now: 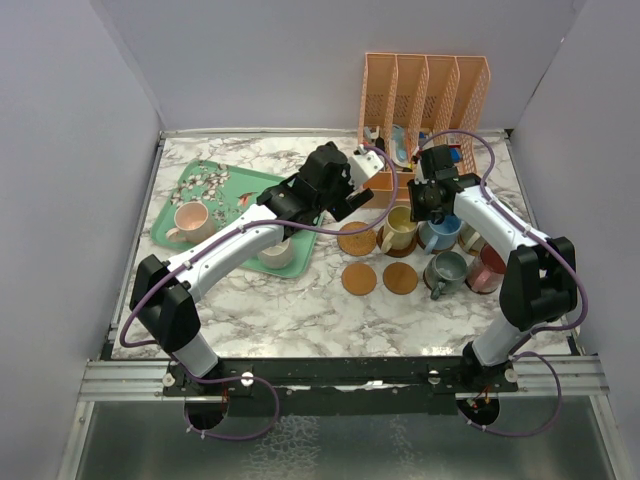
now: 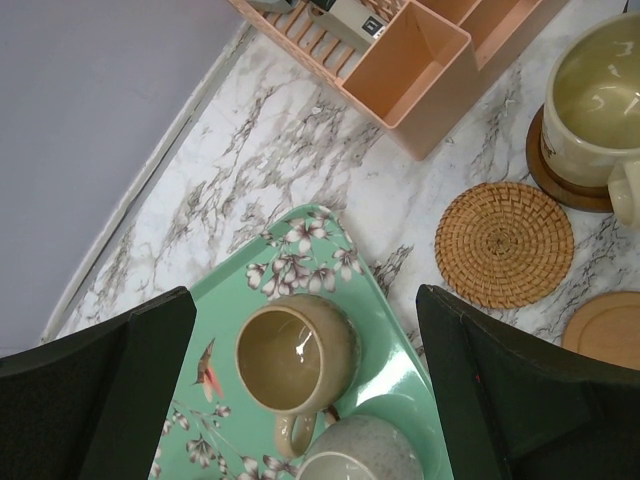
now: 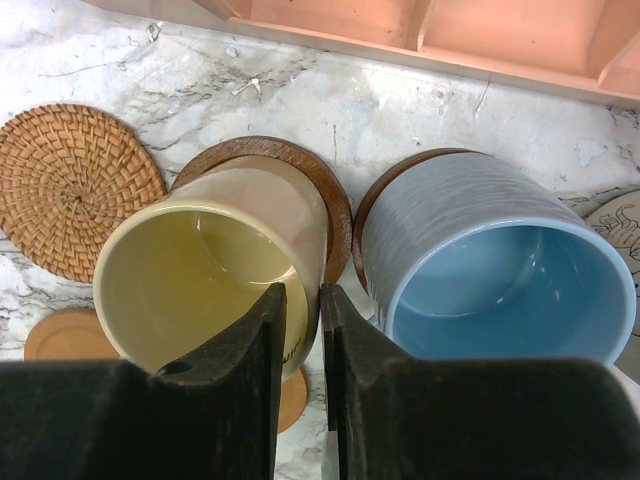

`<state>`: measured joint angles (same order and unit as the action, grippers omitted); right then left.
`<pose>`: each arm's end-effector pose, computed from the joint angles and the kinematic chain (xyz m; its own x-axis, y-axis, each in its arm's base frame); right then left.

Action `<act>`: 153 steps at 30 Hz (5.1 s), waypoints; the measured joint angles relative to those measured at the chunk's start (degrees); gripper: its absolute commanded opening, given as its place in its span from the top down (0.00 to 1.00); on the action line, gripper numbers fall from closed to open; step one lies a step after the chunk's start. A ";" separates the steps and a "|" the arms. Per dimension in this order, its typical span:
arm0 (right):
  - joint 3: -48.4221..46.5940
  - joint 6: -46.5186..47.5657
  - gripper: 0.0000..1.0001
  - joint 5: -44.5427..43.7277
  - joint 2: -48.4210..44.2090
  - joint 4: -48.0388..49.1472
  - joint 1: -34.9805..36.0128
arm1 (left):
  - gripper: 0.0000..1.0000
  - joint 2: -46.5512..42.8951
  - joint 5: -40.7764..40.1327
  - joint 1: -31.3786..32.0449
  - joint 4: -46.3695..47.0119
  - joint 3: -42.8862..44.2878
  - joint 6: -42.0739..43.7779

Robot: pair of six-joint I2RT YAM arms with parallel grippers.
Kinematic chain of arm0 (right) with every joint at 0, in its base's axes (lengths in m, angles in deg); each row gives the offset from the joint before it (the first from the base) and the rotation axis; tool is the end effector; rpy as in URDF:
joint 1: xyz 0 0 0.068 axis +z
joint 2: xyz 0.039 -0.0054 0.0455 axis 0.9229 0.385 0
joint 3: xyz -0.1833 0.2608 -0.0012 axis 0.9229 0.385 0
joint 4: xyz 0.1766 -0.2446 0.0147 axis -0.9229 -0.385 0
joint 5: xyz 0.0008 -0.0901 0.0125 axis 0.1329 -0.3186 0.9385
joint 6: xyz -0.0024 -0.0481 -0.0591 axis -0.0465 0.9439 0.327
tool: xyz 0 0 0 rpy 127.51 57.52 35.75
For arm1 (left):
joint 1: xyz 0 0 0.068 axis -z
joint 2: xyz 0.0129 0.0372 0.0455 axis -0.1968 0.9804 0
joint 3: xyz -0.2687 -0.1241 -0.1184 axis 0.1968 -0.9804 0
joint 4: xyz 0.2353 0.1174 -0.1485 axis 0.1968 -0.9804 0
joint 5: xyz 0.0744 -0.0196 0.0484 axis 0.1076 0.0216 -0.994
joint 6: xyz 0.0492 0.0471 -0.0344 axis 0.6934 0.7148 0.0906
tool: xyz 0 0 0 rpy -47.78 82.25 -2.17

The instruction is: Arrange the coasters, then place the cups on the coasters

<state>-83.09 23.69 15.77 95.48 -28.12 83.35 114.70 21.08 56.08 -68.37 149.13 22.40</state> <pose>0.3916 0.1088 0.2540 -0.8689 -0.0718 -0.4897 -0.1045 0.9937 0.0397 0.3283 -0.3042 0.3820 -0.1226 0.5947 -0.7945 0.6210 0.6705 0.4060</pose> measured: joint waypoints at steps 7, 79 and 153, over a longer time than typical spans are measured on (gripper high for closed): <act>0.00 0.02 0.72 0.04 0.00 0.02 0.00 | 0.03 -0.20 0.11 -0.11 -0.02 -0.07 0.00; 14.82 29.22 0.36 31.06 -24.28 16.02 0.00 | 0.34 16.46 34.34 -65.00 -30.25 10.86 28.41; 16.85 20.59 0.28 17.94 -21.88 22.21 -20.35 | 1.00 4.35 21.53 2.78 -24.57 12.90 -13.70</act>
<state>-66.24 44.28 33.71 73.60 -5.92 63.00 119.05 42.61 58.86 -92.93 162.02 8.69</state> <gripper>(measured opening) 0.713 0.104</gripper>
